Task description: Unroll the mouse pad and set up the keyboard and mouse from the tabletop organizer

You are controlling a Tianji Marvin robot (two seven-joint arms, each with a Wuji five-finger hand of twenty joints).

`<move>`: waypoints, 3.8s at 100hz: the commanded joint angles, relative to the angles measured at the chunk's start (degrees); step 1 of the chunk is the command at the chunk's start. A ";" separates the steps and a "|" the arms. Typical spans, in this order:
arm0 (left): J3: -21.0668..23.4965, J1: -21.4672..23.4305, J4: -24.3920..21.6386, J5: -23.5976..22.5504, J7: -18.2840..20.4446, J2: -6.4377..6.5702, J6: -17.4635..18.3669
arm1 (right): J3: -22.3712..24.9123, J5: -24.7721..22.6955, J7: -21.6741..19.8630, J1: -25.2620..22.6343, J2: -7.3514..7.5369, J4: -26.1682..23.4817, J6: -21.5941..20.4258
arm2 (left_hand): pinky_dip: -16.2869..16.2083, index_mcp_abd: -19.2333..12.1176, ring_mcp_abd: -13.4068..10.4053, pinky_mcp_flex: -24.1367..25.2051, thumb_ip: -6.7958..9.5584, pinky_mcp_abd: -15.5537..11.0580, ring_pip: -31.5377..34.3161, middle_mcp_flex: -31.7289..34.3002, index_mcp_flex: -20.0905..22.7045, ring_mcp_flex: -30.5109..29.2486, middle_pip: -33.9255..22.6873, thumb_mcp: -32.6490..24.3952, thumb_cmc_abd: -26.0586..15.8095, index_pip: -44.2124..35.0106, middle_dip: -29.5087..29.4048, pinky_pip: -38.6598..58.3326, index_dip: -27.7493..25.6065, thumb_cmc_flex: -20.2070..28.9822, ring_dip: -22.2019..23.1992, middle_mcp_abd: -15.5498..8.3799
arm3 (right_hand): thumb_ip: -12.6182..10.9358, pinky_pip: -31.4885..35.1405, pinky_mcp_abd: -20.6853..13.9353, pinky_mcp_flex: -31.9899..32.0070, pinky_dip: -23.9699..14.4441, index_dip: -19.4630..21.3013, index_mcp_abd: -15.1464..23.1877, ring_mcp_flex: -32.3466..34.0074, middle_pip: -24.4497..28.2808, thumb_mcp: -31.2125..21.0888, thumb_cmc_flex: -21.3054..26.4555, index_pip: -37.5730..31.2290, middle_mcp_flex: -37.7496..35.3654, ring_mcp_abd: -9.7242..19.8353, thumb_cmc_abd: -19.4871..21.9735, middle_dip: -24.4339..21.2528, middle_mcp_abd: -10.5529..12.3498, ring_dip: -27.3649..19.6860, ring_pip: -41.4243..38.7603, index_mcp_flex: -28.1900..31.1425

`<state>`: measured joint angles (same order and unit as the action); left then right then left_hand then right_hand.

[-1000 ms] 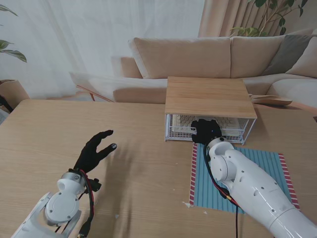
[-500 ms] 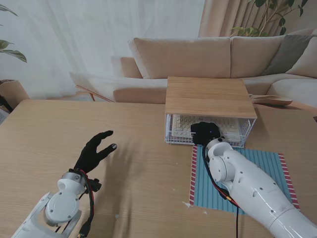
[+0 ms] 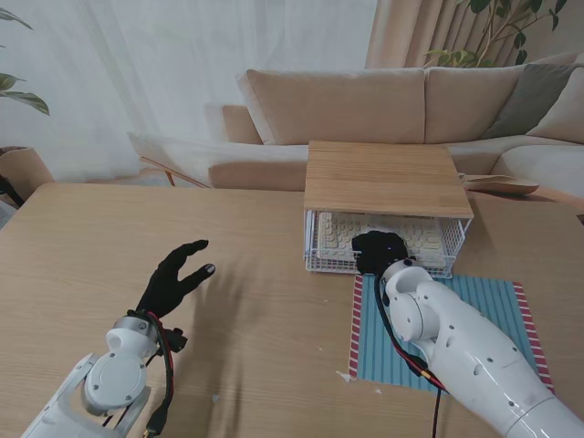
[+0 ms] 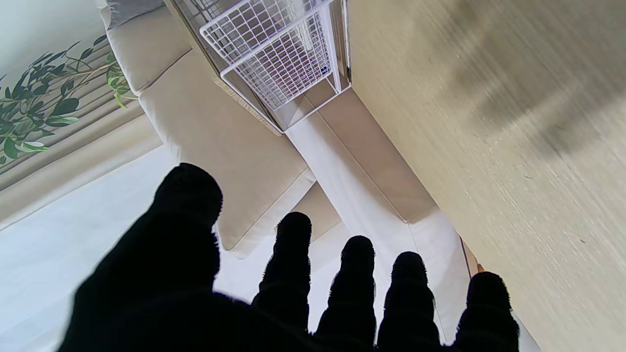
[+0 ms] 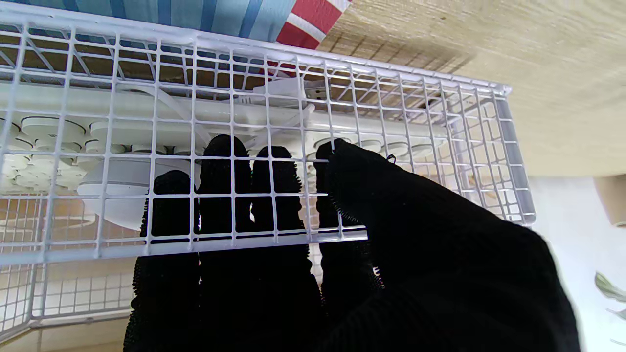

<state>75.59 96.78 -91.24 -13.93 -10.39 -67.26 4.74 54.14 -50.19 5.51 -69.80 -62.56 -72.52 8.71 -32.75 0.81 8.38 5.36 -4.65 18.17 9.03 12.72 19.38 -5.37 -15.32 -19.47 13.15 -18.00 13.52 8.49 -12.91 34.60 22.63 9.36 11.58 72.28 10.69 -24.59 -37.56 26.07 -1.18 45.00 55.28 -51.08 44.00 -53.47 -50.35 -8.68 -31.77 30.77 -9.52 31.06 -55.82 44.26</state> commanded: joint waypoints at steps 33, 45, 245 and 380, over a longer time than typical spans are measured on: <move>-0.15 -0.15 0.20 0.15 0.59 -0.32 -0.18 | 2.15 -1.44 -4.44 -4.16 0.80 -4.01 -1.28 | -0.91 -0.08 -0.53 0.31 1.72 -0.15 -1.07 -1.28 -0.83 2.21 0.28 -0.81 -0.47 0.13 -0.27 -1.24 0.08 -0.67 0.84 -2.16 | 2.39 2.95 1.57 -1.09 -2.46 2.74 -1.53 7.11 2.15 -3.25 3.44 -2.64 -2.61 -2.78 -0.85 2.34 -3.43 2.99 -8.40 2.53; -0.20 -0.17 0.22 0.24 0.61 -0.32 -0.20 | 2.78 -1.35 -4.43 -5.22 0.79 -4.86 -1.19 | -0.92 -0.04 -0.55 0.29 1.71 -0.17 -1.08 -1.28 -0.87 2.20 0.27 -0.79 -0.55 0.15 -0.26 -1.23 0.09 -0.74 0.86 -2.19 | 2.39 3.23 1.85 -2.02 -3.04 2.98 -1.39 7.92 2.21 -3.24 3.18 -2.56 -2.90 -2.60 -0.88 2.76 -3.58 3.28 -8.83 2.47; -0.27 -0.14 0.35 0.17 0.34 -0.37 -0.11 | 11.73 -3.47 -10.85 -18.27 2.19 -16.87 -5.09 | -0.93 -0.73 -0.57 0.41 1.68 -0.19 -1.08 -1.28 -0.68 2.22 0.18 -1.03 -0.46 0.13 -0.21 -1.30 0.02 -0.76 0.89 -2.24 | 2.40 3.16 1.95 -1.33 -6.39 5.96 -1.33 7.06 2.83 -3.82 3.50 -2.23 -2.20 -2.63 0.11 5.52 -4.14 5.78 -11.07 1.83; 0.00 -0.20 0.45 0.19 0.22 -0.41 -0.05 | 11.09 -2.74 -17.70 -20.61 2.91 -20.27 -1.25 | -0.94 -0.68 -0.55 0.41 1.68 -0.21 -1.08 -1.27 -0.56 2.18 0.21 -1.09 -0.45 -0.01 -0.23 -1.30 -0.02 -0.70 0.92 -2.29 | 1.42 0.80 1.19 -3.20 -4.31 2.64 2.98 6.48 0.44 -2.50 5.93 -0.99 -0.18 -0.95 -1.45 0.99 -1.46 2.87 -6.09 -0.23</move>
<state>75.51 96.44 -90.63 -13.83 -10.81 -67.40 4.76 66.38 -53.35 -9.65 -88.08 -59.52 -93.63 7.47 -32.76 0.82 8.38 5.36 -4.65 18.17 9.03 12.72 19.38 -5.36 -15.32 -19.50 13.14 -18.00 13.52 8.49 -12.91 34.60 22.64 9.35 12.45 70.48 11.45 -24.24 -42.02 27.44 -4.16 41.91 52.73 -52.29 46.91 -49.94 -47.13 -10.37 -32.09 31.36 -11.46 33.27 -51.83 40.53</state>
